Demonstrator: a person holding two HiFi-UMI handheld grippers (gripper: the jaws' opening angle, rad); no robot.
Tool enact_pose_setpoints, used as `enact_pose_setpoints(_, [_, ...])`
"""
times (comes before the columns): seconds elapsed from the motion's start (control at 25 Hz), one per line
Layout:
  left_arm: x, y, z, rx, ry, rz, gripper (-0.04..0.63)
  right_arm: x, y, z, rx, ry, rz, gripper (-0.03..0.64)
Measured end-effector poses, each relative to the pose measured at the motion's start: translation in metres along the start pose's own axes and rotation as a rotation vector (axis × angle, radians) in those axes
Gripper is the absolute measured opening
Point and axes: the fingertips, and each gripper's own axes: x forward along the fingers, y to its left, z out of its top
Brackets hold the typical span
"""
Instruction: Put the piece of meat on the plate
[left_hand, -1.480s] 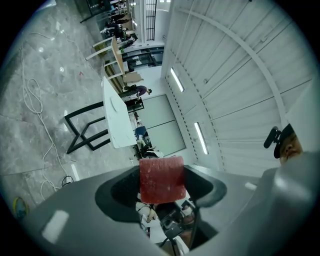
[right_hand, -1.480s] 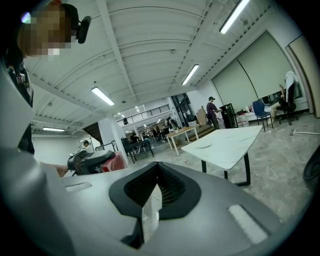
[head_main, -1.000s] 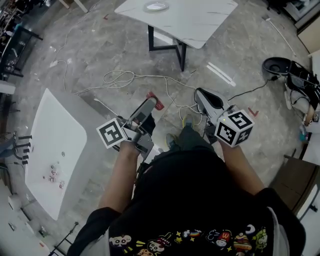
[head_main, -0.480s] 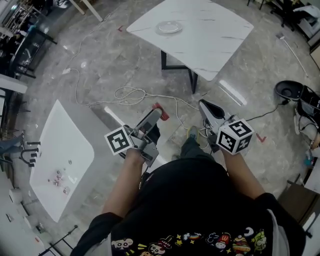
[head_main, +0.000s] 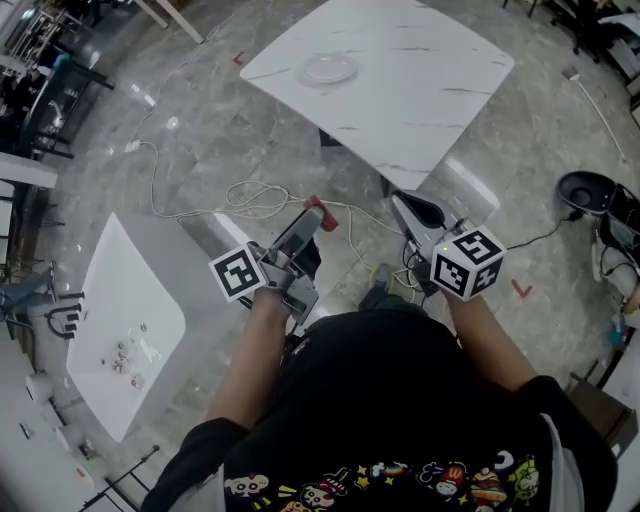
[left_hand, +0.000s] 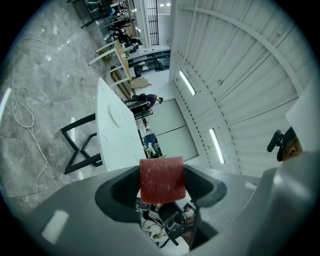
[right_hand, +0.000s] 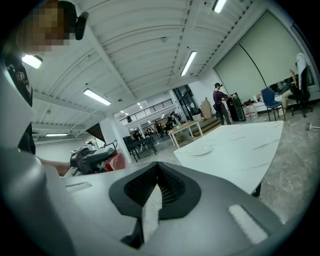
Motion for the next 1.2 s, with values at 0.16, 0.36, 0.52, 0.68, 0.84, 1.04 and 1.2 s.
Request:
enact_pose_setpoints(0.16, [0.028, 0.005, 0.003, 0.021, 0.000, 0.010, 0.387, 0.006, -0.022, 0.007, -0.017, 0.012, 0.024, 0.023])
enact_pose_setpoints(0.36, [0.048, 0.014, 0.009, 0.041, 0.019, 0.049, 0.387, 0.013, -0.035, 0.017, -0.010, 0.009, 0.037, 0.023])
enact_pose_setpoints(0.52, [0.058, 0.023, 0.016, 0.044, 0.023, 0.066, 0.387, 0.022, -0.043, 0.018, -0.002, 0.005, 0.039, 0.023])
enact_pose_setpoints(0.68, [0.067, 0.036, 0.023, 0.047, 0.035, 0.084, 0.387, 0.028, -0.052, 0.019, 0.006, 0.002, 0.027, 0.023])
enact_pose_setpoints(0.84, [0.081, 0.049, 0.041, 0.025, 0.052, 0.085, 0.387, 0.045, -0.066, 0.023, 0.018, 0.011, 0.002, 0.023])
enact_pose_setpoints(1.04, [0.107, 0.068, 0.079, 0.006, 0.089, 0.080, 0.387, 0.084, -0.092, 0.039, 0.040, 0.031, -0.040, 0.024])
enact_pose_setpoints(1.2, [0.126, 0.091, 0.116, 0.000, 0.127, 0.092, 0.387, 0.121, -0.108, 0.055, 0.053, 0.038, -0.073, 0.023])
